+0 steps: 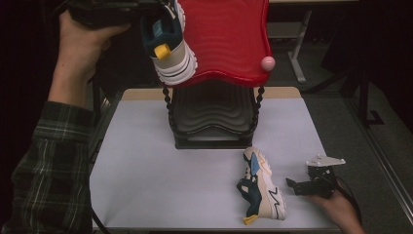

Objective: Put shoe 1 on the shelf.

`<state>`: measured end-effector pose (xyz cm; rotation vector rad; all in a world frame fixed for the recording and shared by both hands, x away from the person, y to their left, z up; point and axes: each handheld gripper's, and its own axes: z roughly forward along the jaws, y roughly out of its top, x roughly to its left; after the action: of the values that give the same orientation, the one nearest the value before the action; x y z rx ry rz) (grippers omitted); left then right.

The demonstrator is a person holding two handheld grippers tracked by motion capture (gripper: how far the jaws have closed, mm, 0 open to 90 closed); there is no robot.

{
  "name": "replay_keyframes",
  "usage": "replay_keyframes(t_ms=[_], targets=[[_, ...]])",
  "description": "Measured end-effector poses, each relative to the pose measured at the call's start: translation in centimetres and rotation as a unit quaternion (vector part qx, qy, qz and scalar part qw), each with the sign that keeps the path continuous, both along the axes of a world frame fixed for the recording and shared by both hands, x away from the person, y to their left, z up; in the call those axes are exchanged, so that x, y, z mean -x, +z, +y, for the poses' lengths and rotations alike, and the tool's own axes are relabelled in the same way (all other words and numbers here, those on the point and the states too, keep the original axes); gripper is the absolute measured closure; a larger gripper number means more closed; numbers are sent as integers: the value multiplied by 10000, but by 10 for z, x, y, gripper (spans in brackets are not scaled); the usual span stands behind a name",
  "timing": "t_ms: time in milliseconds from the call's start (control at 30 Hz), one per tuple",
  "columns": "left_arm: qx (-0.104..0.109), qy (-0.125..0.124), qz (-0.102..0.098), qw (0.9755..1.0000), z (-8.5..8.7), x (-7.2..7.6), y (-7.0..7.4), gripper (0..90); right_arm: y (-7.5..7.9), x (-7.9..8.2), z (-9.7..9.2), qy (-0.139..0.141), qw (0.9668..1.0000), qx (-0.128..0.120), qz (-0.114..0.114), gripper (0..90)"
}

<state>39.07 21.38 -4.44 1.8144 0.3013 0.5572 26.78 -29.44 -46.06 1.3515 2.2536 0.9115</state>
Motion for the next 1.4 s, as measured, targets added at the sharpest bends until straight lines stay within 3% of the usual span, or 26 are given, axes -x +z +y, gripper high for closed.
replay_keyframes(t_ms=[133, 200, 233, 600, 833, 1067, 1200, 1300, 1333, 1400], targets=[[-95, -95, -2, 9999, -18, -24, 1, 753, 0, 0, 0, -1, 10000, -2, -4, 7], [-123, -98, -9, 9999, -22, -28, 1, 753, 0, 0, 0, -3, 10000, -6, -5, 7], [-221, -113, -28, 9997, -30, -37, 2, 753, 0, 0, 0, -4, 10000, -9, -9, 7], [-604, -133, -160, 9980, -59, -78, 2, 755, 0, 0, 0, -7, 10000, -11, -15, 7], [-682, -327, -241, 9968, -67, -88, -10, 755, 0, 0, 0, -9, 10000, -11, -17, 7], [-786, -577, -114, 9952, -76, -88, -15, 754, 0, 0, 0, -6, 10000, -7, -12, 7], [-710, -524, -22, 9961, -79, -89, -17, 744, 0, 0, 0, -6, 10000, -8, -12, 7], [-609, -443, 93, 9971, -77, -90, -17, 702, 0, 0, 0, -5, 10000, -7, -15, 7], [-529, -300, 142, 9980, -74, -89, -17, 591, 0, 0, 0, -4, 10000, -7, -17, 7], [-497, -246, 124, 9984, -73, -88, -17, 513, 0, 0, 0, -5, 10000, -7, -14, 7]])
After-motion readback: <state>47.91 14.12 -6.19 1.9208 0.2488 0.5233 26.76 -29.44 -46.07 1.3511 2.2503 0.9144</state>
